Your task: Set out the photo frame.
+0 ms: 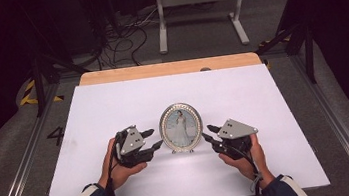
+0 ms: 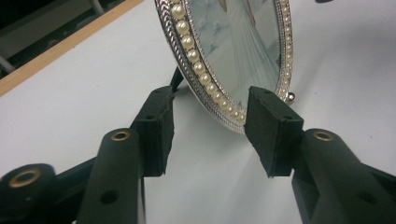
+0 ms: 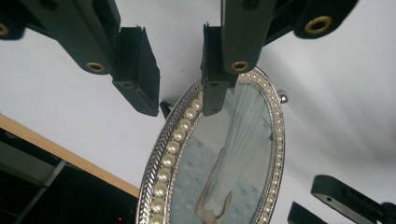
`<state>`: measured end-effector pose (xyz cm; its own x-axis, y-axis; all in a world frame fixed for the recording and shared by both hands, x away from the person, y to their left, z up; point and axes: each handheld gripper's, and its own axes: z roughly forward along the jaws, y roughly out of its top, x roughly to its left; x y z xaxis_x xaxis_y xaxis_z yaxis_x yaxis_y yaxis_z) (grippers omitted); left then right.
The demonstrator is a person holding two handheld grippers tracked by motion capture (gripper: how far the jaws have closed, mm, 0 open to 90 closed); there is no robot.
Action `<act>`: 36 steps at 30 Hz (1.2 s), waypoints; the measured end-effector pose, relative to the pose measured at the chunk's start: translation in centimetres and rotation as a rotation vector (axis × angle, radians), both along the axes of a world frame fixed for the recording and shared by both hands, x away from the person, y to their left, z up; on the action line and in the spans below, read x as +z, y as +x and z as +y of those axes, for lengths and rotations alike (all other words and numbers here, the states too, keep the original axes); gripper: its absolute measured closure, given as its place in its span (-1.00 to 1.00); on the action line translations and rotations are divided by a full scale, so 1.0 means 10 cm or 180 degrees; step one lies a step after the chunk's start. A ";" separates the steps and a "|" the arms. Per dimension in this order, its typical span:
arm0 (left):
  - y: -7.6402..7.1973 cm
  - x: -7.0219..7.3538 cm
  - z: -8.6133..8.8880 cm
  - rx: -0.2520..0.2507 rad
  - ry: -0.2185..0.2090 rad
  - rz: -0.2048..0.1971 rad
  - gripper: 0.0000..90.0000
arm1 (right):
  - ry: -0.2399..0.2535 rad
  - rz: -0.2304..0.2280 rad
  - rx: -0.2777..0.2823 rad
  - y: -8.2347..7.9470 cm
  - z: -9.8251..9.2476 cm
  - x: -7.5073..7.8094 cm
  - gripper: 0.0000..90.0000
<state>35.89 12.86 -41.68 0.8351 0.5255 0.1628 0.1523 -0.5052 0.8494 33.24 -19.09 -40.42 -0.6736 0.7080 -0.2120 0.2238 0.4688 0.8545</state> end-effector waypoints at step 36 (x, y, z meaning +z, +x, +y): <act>-0.39 -0.27 0.71 0.0342 0.0353 0.0000 -0.44 | -0.0116 0.0140 -0.0312 -0.28 -0.60 -0.21 -0.37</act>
<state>32.02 19.94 -44.34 0.7749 0.5907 0.2248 0.2106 -0.5767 0.7894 30.40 -25.09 -42.52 -0.6107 0.7633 -0.2106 0.3071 0.4734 0.8256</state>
